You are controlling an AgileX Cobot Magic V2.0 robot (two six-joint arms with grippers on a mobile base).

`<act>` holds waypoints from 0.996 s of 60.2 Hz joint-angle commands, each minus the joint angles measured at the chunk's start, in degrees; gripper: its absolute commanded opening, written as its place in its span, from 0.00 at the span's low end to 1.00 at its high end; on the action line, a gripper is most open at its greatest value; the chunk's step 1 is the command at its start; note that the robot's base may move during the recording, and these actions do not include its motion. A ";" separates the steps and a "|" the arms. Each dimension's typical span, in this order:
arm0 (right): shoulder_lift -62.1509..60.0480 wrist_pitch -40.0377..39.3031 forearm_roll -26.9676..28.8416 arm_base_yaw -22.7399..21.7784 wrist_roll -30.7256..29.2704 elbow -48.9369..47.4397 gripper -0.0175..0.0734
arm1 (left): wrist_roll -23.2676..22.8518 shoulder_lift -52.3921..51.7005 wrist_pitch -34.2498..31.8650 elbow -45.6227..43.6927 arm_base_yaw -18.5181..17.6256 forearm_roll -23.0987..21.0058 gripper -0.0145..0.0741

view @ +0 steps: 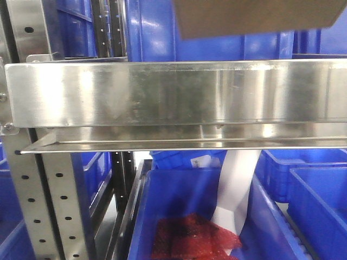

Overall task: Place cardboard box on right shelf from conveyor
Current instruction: 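Extend the right gripper with the box over the upper shelf, then lower the box onto the shelf and open the right gripper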

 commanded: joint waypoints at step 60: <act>2.48 -2.41 5.31 -3.80 7.03 -2.20 0.89 | 0.02 -0.85 -4.93 0.48 0.07 -0.34 0.03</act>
